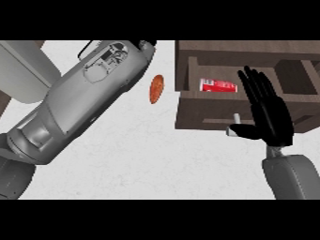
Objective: Pick up the can, place it into the drawer and close the drawer
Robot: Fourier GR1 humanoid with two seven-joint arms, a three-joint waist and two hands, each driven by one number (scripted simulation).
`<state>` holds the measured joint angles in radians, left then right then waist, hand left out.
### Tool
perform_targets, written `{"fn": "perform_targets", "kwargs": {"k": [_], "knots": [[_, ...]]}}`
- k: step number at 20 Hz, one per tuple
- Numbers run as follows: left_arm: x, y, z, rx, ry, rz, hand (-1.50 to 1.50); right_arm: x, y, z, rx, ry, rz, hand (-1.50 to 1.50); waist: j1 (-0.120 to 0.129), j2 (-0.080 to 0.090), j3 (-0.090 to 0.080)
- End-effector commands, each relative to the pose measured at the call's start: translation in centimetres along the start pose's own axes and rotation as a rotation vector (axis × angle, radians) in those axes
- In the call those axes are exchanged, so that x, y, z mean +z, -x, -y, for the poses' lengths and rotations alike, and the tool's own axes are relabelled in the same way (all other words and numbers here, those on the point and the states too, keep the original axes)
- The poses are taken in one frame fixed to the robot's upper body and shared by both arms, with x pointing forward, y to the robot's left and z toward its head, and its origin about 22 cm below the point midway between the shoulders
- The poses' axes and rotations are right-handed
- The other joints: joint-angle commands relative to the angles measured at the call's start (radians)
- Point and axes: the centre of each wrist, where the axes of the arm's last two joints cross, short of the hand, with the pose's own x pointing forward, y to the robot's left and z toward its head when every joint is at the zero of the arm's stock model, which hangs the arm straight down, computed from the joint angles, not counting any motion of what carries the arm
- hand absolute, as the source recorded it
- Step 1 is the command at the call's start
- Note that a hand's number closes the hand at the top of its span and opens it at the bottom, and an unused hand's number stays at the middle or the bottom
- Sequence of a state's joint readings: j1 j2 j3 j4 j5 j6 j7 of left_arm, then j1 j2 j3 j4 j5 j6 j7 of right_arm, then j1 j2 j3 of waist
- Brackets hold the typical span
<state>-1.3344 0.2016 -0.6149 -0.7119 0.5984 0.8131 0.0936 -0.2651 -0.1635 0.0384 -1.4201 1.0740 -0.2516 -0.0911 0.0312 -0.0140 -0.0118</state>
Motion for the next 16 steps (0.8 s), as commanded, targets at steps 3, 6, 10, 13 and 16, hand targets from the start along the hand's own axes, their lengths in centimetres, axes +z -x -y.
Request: {"fn": "perform_targets", "kwargs": {"k": [3, 6, 10, 13, 16], "knots": [[0.2, -0.9, -2.4, -0.006, 0.010, -0.015, -1.50, -1.1, 0.6, -4.3, 0.036, -0.027, -0.049, -1.50, 0.017, 0.013, 0.013], [-0.7, -2.2, -5.5, -0.005, 0.004, -0.015, -1.50, -0.2, 2.0, -5.5, 0.097, -0.038, -0.058, -1.50, 0.024, 0.014, 0.013], [0.5, 0.0, -5.6, -0.011, 0.020, -0.030, -1.50, -3.0, 2.2, -5.7, 0.125, 0.007, -0.059, -1.50, 0.027, 0.020, 0.013], [1.3, 0.5, -6.1, -0.006, 0.023, -0.038, -1.50, -4.3, 2.8, -5.9, 0.136, 0.045, -0.074, -1.50, 0.044, 0.022, 0.014], [1.5, 1.4, -7.9, -0.020, 0.022, -0.054, -1.50, -7.5, 2.4, -4.6, 0.143, 0.086, -0.088, -1.50, 0.052, 0.023, 0.013]]}}
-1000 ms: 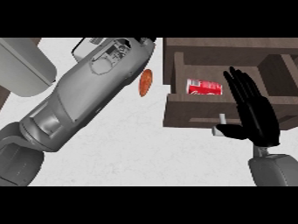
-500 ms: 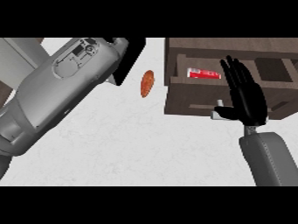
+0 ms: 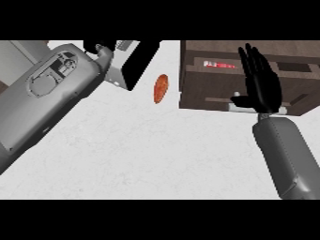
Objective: Pick up the can, place it into the drawer and close the drawer
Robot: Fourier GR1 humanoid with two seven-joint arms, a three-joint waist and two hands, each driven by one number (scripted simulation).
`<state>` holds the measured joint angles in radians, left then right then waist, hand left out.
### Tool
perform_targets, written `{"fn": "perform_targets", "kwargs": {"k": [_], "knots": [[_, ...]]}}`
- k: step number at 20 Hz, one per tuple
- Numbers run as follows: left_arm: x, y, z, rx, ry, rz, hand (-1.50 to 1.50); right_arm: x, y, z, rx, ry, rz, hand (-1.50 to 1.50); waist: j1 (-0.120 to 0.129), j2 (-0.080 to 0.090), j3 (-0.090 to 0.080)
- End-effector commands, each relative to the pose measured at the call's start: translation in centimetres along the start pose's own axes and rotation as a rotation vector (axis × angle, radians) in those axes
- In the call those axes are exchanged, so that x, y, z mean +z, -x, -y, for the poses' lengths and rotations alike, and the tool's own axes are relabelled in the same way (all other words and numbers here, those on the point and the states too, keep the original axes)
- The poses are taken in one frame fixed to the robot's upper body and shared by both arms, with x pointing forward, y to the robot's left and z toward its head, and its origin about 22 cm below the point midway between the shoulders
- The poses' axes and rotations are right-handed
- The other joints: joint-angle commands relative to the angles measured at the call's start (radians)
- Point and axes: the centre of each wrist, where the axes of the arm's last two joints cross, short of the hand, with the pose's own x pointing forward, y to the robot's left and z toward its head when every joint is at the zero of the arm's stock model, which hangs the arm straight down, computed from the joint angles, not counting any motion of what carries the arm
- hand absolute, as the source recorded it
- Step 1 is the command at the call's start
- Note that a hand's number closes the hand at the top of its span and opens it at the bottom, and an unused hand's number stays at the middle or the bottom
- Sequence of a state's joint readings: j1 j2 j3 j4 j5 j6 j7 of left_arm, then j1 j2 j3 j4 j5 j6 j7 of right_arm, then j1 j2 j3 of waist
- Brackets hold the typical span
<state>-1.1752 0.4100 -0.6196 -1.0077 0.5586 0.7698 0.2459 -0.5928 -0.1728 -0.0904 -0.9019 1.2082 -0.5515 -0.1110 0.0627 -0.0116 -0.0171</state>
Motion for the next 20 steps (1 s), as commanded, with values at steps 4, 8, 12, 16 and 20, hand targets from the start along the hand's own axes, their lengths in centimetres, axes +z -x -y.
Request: {"fn": "perform_targets", "kwargs": {"k": [4, 8, 12, 16, 20], "knots": [[1.1, 1.6, -1.7, 0.000, -0.001, -0.012, -1.50, -3.7, -2.2, -1.2, -0.009, -0.017, -0.026, -1.50, 0.014, 0.025, 0.018], [2.2, 2.8, -2.0, -0.009, 0.014, -0.011, -1.50, -4.9, -1.8, -1.2, -0.012, 0.041, -0.038, -1.50, 0.011, 0.030, 0.019], [3.1, 2.4, -3.7, -0.010, 0.028, -0.013, -1.50, -6.2, -1.5, -0.8, 0.005, 0.040, -0.052, -1.50, 0.036, 0.032, 0.019], [3.9, 2.7, -3.7, -0.006, 0.012, -0.009, -1.50, -8.2, -2.5, 0.2, 0.026, 0.042, -0.033, -1.50, 0.022, 0.031, 0.019], [4.3, 2.9, -3.8, 0.002, 0.039, -0.006, -1.50, -8.6, -2.1, 0.4, 0.004, 0.046, -0.065, -1.50, 0.033, 0.040, 0.020]]}}
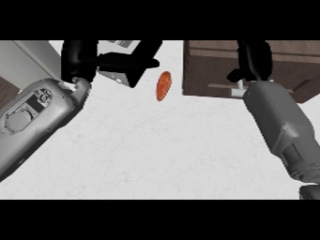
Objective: Pick up the can, place it into the drawer and close the drawer
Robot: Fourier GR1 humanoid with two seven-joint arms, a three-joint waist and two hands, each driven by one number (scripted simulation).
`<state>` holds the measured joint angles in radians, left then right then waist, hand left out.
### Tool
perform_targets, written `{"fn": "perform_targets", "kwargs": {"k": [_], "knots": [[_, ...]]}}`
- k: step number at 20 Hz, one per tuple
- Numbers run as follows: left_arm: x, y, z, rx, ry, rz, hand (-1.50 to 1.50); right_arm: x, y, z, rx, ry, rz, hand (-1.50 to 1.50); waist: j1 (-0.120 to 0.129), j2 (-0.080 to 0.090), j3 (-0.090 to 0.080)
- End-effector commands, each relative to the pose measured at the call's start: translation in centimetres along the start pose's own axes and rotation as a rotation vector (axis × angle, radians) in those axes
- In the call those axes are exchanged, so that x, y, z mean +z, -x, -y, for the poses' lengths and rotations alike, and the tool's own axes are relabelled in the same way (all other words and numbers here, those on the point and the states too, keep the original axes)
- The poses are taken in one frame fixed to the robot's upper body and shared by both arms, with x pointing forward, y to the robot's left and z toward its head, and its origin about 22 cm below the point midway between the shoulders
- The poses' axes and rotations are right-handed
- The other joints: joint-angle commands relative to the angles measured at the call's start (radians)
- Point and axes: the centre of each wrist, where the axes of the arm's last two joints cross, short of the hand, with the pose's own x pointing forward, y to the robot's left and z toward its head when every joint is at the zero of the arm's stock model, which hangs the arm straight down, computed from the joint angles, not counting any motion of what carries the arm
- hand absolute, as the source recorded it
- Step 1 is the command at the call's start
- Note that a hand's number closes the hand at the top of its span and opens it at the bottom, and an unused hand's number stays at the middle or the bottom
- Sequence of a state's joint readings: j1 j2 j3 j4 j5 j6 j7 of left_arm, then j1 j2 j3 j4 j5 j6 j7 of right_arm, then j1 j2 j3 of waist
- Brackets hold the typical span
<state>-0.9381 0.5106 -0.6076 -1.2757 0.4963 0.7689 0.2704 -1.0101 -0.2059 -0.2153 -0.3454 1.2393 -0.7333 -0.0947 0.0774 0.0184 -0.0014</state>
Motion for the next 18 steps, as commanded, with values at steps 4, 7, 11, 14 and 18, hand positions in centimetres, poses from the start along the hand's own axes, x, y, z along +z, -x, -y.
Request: {"fn": "perform_targets", "kwargs": {"k": [4, 7, 11, 14, 18], "knots": [[1.0, 1.6, -0.4, -0.016, 0.001, 0.018, -1.50, -2.9, -2.4, 1.7, -0.050, 0.041, -0.016, -1.50, 0.021, 0.017, 0.004], [1.9, 1.6, -0.9, -0.003, 0.037, -0.005, -1.50, -1.9, -1.4, 0.8, -0.052, -0.005, -0.001, -1.50, 0.027, 0.016, 0.004], [2.0, 2.4, -1.9, -0.015, 0.003, 0.010, -1.50, -3.3, -3.4, 1.8, -0.201, 0.050, -0.004, -1.50, 0.025, 0.013, 0.005], [2.0, 2.5, -2.2, -0.008, 0.015, 0.018, -1.50, -4.1, -4.5, 2.6, -0.339, 0.066, -0.011, -1.50, 0.025, 0.015, 0.006], [2.6, 2.7, -2.6, -0.001, 0.004, -0.003, -1.50, -3.1, -3.9, 1.6, -0.465, 0.076, -0.055, -1.50, 0.023, 0.007, 0.007]]}}
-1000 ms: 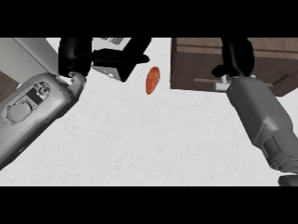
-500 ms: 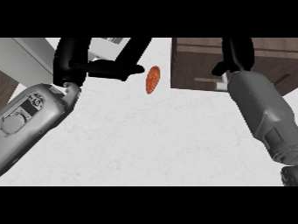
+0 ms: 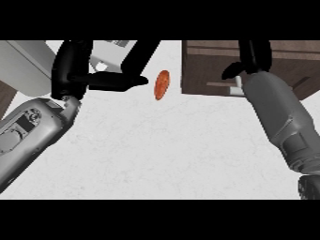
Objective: Pick up the can, place it into the drawer and close the drawer
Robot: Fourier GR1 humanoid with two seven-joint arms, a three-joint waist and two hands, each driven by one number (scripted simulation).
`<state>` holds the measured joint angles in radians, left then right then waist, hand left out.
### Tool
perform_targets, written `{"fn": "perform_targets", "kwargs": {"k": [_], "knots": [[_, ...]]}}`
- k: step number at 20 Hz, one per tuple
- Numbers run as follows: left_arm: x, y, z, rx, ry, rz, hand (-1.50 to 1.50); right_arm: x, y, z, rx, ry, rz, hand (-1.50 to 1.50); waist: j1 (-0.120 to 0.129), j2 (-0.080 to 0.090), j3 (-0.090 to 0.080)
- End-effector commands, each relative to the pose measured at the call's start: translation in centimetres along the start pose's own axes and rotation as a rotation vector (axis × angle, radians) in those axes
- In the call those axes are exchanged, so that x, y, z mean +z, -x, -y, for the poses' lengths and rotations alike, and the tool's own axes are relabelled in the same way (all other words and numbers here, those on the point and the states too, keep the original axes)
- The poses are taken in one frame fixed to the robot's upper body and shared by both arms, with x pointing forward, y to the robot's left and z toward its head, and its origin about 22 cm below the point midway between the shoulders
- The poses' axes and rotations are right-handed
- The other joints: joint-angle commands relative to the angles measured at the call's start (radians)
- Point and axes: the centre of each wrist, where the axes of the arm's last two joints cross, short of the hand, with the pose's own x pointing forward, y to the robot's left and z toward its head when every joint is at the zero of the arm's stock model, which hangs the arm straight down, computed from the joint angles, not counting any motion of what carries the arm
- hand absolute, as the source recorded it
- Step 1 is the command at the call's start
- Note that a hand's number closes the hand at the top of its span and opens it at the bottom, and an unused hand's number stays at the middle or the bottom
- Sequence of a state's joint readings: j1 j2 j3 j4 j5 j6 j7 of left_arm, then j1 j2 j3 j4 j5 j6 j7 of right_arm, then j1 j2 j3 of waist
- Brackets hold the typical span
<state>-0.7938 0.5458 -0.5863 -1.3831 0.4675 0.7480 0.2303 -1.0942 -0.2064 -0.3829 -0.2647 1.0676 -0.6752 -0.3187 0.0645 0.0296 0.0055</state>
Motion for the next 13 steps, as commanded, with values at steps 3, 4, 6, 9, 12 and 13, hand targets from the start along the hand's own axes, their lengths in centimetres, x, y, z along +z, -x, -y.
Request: {"fn": "perform_targets", "kwargs": {"k": [3, 4, 6, 9, 12, 13], "knots": [[0.9, 1.5, -0.6, 0.000, -0.010, -0.008, -1.50, -2.5, -4.9, 0.5, -0.344, 0.090, -0.027, -1.50, 0.016, -0.009, -0.002], [-0.1, 1.1, -1.5, -0.012, -0.018, 0.008, -1.50, -2.9, -4.8, 1.0, -0.384, 0.107, -0.037, -1.50, 0.012, -0.001, -0.002], [1.0, 1.8, -1.1, -0.005, -0.020, -0.016, -1.50, -2.7, -5.0, 0.7, -0.505, 0.124, -0.085, -1.50, 0.005, -0.016, -0.001], [1.3, 3.1, -2.4, 0.001, -0.048, -0.030, -1.50, -3.0, -5.1, 1.0, -0.615, 0.097, -0.101, -1.50, -0.010, -0.018, -0.004], [3.1, 4.8, -1.3, 0.021, -0.034, -0.035, -1.50, -2.7, -4.0, 1.0, -0.638, 0.094, -0.105, -1.50, -0.014, -0.015, -0.005], [1.6, 1.9, -2.3, 0.012, -0.031, 0.000, -1.50, -3.8, -5.5, 1.7, -0.655, 0.104, -0.109, -1.50, -0.008, -0.016, -0.004]]}}
